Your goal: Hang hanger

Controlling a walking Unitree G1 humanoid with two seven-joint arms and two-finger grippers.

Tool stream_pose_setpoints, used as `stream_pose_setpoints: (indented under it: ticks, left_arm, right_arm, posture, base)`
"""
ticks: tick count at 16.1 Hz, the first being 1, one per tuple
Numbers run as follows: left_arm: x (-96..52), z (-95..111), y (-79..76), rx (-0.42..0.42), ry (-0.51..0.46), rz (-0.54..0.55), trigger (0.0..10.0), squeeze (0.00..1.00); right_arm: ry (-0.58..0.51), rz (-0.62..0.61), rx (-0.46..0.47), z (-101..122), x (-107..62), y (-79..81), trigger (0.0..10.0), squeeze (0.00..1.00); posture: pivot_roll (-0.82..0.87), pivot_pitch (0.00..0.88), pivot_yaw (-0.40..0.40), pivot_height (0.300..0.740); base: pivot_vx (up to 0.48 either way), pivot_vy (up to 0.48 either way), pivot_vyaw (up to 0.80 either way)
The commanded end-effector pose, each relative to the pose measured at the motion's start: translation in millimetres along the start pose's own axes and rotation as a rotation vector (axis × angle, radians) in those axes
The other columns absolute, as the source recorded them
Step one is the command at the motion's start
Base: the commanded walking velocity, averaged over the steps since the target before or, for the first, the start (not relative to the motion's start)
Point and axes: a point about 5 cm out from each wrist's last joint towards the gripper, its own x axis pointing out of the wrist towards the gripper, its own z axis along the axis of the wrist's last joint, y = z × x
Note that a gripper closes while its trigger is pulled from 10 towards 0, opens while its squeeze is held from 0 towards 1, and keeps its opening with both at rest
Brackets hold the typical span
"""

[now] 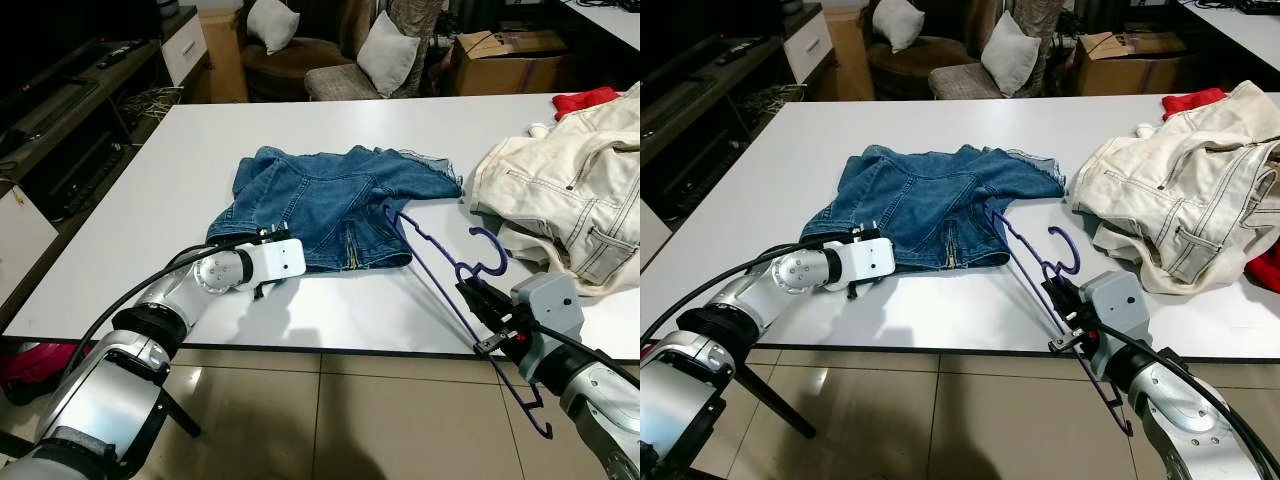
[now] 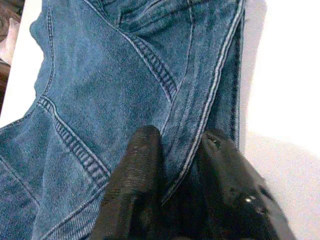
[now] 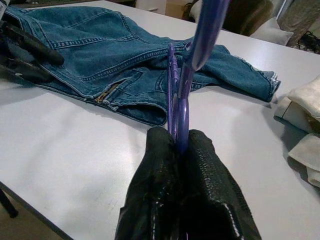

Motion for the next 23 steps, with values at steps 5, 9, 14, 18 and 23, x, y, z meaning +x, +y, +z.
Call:
stream_pose_setpoints:
  ticks: [5,9,14,18,23]
  left_arm:
    - [-1.9,-1.1,12.1,-0.031,0.014,0.055,0.0,0.0]
    - [-6.4,1.3,34.1,-0.117,0.001,0.226,0.0,0.0]
    - [-21.6,39.1,89.6,-0.412,-0.281,0.439,0.0,0.0]
    - [-38.3,78.0,121.1,-0.442,-0.479,0.416,0.0,0.0]
    - [-48.1,92.1,119.4,-0.337,-0.515,0.345,0.0,0.0]
  right_arm:
    - [0.006,0.009,-0.016,1.5,-1.8,3.0,10.0,0.0]
    - [-0.024,0.071,-0.013,7.5,-2.7,9.4,10.0,0.0]
    - [-0.122,0.3,0.084,23.3,-17.2,37.3,10.0,0.0]
    - [-0.029,0.326,0.084,14.7,-9.9,40.5,10.0,0.0]
    - [0.11,0.227,0.093,-6.7,13.4,33.5,10.0,0.0]
  posture:
    - [-0.21,0.0,0.129,0.74]
    - [-0.21,0.0,0.127,0.74]
    - [-0.19,0.0,0.123,0.74]
    - [-0.19,0.0,0.119,0.74]
    - [-0.18,0.0,0.108,0.74]
  base:
    - [0.0,0.0,0.0]
    - [0.0,0.0,0.0]
    - [0.0,0.0,0.0]
    - [0.0,0.0,0.0]
    - [0.0,0.0,0.0]
